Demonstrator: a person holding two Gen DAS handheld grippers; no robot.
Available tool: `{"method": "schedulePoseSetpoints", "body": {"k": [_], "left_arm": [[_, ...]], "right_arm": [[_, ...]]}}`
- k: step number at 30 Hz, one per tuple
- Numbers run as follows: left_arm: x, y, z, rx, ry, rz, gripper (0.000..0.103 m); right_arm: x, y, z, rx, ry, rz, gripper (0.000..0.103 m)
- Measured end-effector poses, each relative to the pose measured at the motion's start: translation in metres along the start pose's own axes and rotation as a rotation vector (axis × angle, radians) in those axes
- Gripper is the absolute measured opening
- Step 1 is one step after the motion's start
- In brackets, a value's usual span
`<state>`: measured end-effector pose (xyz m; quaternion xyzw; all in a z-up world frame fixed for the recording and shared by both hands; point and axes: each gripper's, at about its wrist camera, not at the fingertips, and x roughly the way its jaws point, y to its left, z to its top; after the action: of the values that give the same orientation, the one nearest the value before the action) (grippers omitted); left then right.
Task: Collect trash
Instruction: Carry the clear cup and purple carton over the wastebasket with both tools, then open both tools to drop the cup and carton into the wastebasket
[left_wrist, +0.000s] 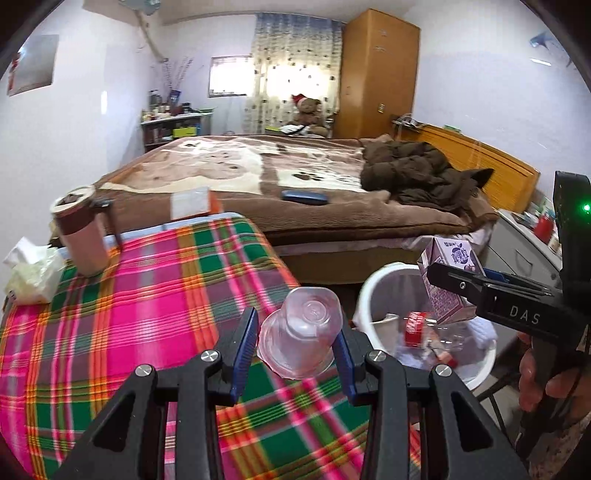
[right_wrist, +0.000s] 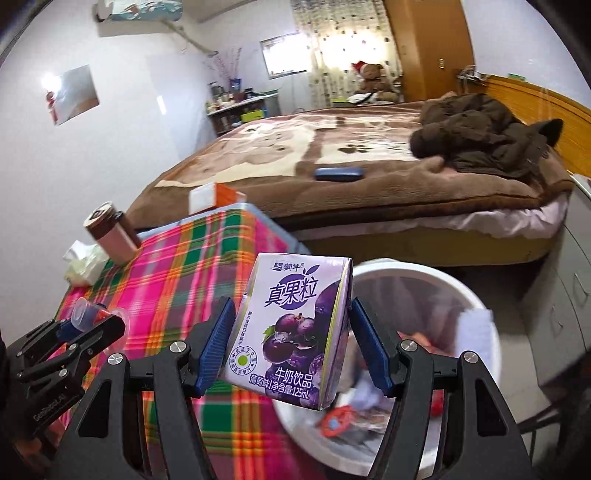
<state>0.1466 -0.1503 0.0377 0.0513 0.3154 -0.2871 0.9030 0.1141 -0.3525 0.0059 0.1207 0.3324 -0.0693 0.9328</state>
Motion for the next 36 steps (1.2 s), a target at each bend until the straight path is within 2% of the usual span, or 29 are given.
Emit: {"method": "schedulePoseSetpoints", "body": {"k": [11,18,24,25,26,27,28,30,32,36], "left_arm": [[0.037,-0.070,-0.002,0.063,0.071,-0.127,0.041],[0.054,-0.106,-0.012,0.097,0.117,-0.161,0.041],[0.064,-0.119,-0.015,0.091,0.146,-0.189,0.042],[0.066,-0.120,-0.015,0.088,0.153,-0.191,0.043],[0.066,-0.122,-0.015,0.096,0.151,-0.184,0.049],[0.067,-0.125,-0.015,0.110,0.144,-0.169,0.060],[0.066,-0.126,-0.016,0.114,0.139,-0.165,0.065],[0.066,-0.124,-0.015,0.097,0.142,-0.186,0.068],[0.066,-0.123,-0.016,0.095,0.142,-0.181,0.072],[0.064,-0.120,-0.015,0.086,0.135,-0.175,0.074]], "right_arm": [[0.008,-0.060,-0.006,0.069,0.049,-0.107,0.066],[0.018,-0.081,-0.006,0.064,0.092,-0.130,0.066],[0.028,-0.092,-0.005,0.055,0.117,-0.139,0.067],[0.029,-0.094,-0.005,0.063,0.120,-0.130,0.067],[0.030,-0.096,-0.005,0.068,0.124,-0.122,0.067],[0.031,-0.097,-0.005,0.071,0.129,-0.118,0.067],[0.032,-0.096,-0.006,0.069,0.133,-0.118,0.067],[0.032,-0.094,-0.006,0.058,0.129,-0.124,0.069],[0.031,-0.094,-0.006,0.056,0.120,-0.129,0.075],[0.028,-0.098,-0.004,0.081,0.109,-0.123,0.075]]}}
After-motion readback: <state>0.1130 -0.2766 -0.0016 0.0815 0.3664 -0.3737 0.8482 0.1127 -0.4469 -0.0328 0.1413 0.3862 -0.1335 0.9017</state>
